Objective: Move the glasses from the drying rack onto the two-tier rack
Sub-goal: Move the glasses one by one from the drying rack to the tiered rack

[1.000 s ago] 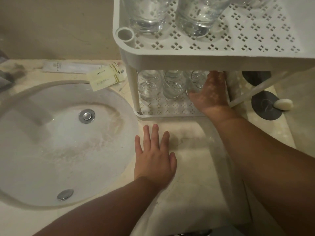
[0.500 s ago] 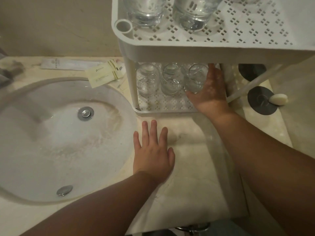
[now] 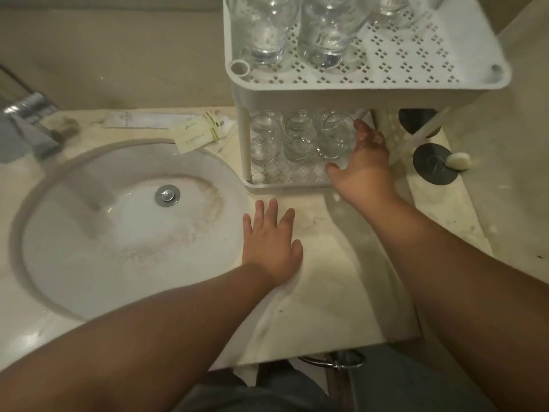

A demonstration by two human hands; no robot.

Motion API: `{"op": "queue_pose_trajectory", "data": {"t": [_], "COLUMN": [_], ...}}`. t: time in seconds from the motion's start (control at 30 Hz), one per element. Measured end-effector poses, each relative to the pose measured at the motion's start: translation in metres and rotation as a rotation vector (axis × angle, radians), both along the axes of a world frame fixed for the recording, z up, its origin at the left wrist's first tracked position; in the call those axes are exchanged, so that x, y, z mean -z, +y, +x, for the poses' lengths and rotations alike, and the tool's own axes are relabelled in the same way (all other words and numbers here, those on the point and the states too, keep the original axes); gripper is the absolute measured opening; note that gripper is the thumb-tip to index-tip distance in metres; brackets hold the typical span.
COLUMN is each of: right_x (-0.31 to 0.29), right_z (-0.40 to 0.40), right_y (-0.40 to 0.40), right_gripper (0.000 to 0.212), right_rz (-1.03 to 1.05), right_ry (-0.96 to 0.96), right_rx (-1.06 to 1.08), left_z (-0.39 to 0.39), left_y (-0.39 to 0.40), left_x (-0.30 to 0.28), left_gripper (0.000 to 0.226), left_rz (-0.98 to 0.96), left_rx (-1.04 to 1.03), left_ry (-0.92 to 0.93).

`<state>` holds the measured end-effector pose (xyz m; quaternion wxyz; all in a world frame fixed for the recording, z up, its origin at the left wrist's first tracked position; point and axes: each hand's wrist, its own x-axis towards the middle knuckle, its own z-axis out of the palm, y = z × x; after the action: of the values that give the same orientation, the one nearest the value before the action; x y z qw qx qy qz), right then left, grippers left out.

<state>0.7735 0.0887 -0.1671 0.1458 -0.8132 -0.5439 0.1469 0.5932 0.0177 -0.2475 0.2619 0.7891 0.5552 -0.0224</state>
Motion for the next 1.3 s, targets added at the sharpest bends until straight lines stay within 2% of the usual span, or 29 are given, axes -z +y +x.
{"op": "queue_pose_trajectory", "data": {"t": [0.1,0.23,0.43,0.57,0.7,0.8,0.87,0.93,1.07,1.2,1.3], "right_x": [-0.021,-0.048,-0.083,-0.111,-0.145,-0.167,-0.178,-0.183,-0.184,-0.185,-0.185], "right_z": [-0.011,-0.03,-0.048,-0.05,-0.051,-0.053,-0.052,-0.05,-0.043,-0.039,-0.035], "right_y": [-0.012,-0.03,-0.047,-0.049,-0.046,-0.04,-0.03,-0.016,0.013,0.035,0.046], "right_gripper": [0.085,0.066,0.049,0.04,0.014,0.013,0.022,0.04,0.07,0.082,0.086], "right_rz": [0.081,0.143,0.144,0.111,0.068,0.234,0.38,0.439,0.424,0.342,0.306], "right_ry": [0.005,0.048,0.06,0.067,0.026,0.056,0.092,0.117,0.095,0.075,0.081], "right_rx": [-0.013,0.003,-0.022,-0.027,-0.03,-0.022,-0.037,-0.076,-0.114,-0.131,-0.152], "left_z": [-0.004,-0.009,-0.026,-0.03,-0.03,-0.031,-0.031,-0.031,-0.029,-0.026,-0.025], "left_y": [0.009,0.015,0.023,0.029,0.039,0.048,0.059,0.076,0.114,0.141,0.153], "left_x": [-0.027,-0.068,-0.122,-0.157,-0.191,-0.218,-0.236,-0.249,-0.262,-0.263,-0.26], "left_gripper": [0.061,0.06,0.056,0.048,0.047,0.044,0.043,0.045,0.063,0.085,0.085], "left_rz": [-0.004,0.065,0.196,0.263,0.385,0.507,0.602,0.666,0.623,0.533,0.491], "left_rx": [-0.058,-0.09,-0.028,-0.067,-0.079,-0.06,-0.073,-0.119,-0.263,-0.326,-0.323], "left_ry": [-0.084,-0.258,-0.459,-0.573,-0.632,-0.694,-0.717,-0.712,-0.585,-0.493,-0.415]}}
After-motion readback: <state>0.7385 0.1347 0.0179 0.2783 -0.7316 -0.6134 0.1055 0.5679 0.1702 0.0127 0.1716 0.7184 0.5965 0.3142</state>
